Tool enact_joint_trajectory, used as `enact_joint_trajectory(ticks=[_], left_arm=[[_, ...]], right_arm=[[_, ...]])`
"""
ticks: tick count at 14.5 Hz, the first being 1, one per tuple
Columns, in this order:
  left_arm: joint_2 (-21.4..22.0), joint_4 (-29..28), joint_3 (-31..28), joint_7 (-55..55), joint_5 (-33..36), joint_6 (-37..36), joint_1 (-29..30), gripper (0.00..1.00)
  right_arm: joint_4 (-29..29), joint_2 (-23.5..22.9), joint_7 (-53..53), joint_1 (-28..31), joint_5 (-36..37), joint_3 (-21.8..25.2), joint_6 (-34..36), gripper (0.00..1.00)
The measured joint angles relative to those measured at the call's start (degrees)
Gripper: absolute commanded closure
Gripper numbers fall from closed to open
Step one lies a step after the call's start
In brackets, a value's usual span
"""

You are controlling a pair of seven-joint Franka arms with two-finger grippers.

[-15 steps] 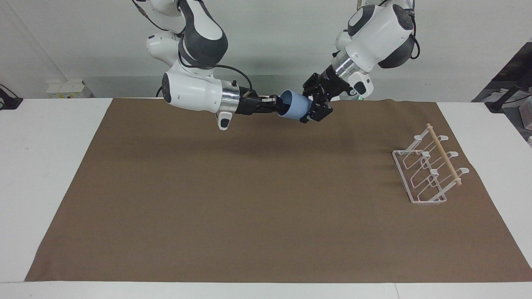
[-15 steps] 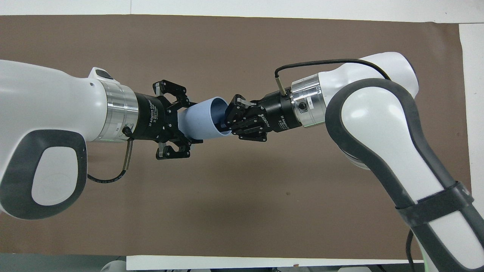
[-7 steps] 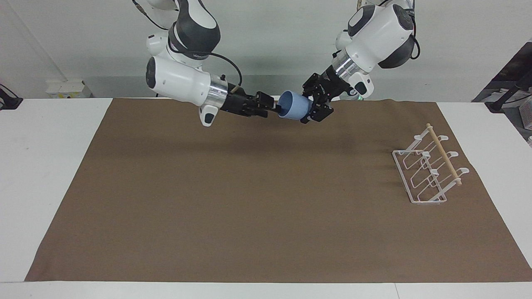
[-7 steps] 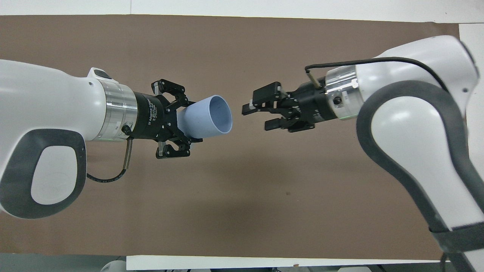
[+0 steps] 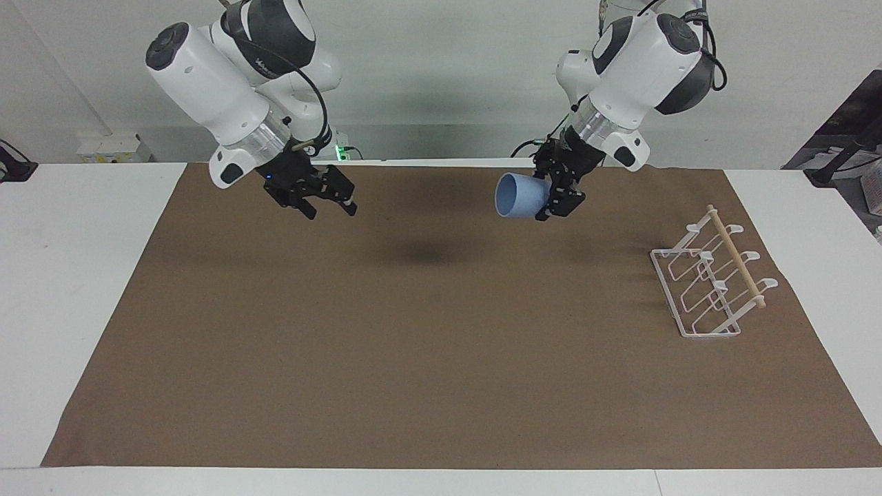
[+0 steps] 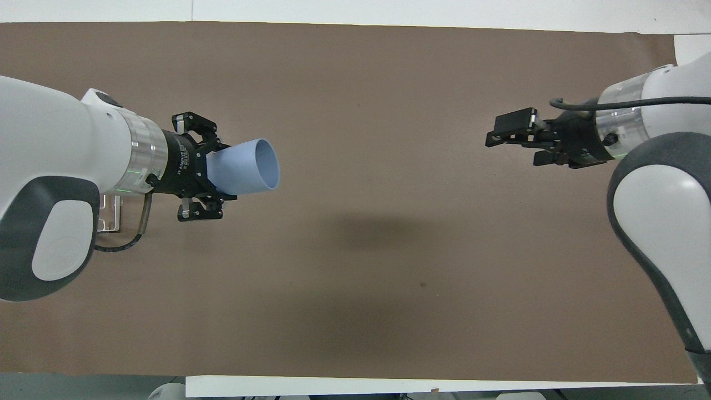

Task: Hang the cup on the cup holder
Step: 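Open the right gripper and withdraw while the left gripper pulls the cup, then carry the cup with the left gripper over the acrylic rack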

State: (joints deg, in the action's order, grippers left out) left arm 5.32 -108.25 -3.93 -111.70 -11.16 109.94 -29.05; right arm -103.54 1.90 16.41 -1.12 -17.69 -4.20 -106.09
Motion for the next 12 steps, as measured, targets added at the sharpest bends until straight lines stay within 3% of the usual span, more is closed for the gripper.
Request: enact_joint_trajectory(ticks=[2,6,8,10,12], left_arm=[[0.0,0.0,-0.2,-0.6,11.4,-2.7,2.3,0.56],[-0.1,-0.1,-0.4,-1.0,34.9,-4.1,6.4,0.56],[-1.1,-0.1,-0.4,-1.3,45.8,-4.3,7.9,0.56],[-3.5,-0.3,-0.5,-1.6,55.9,-4.5,9.3,0.56],[-6.9,-0.4,-0.5,-3.6,65.6,-5.4,9.7,0.56]], right_arm=[[1.1,0.2,-2.6,3.1,7.0,0.0,1.5,0.01],[10.3,0.6,-6.9,6.3,17.9,0.1,16.1,0.01],[13.3,0.7,-6.9,6.1,19.7,-0.1,21.3,0.01],[13.5,0.6,-7.3,5.8,19.9,-0.2,22.8,0.01],[13.3,0.3,-8.7,2.8,19.9,2.5,22.8,0.01]])
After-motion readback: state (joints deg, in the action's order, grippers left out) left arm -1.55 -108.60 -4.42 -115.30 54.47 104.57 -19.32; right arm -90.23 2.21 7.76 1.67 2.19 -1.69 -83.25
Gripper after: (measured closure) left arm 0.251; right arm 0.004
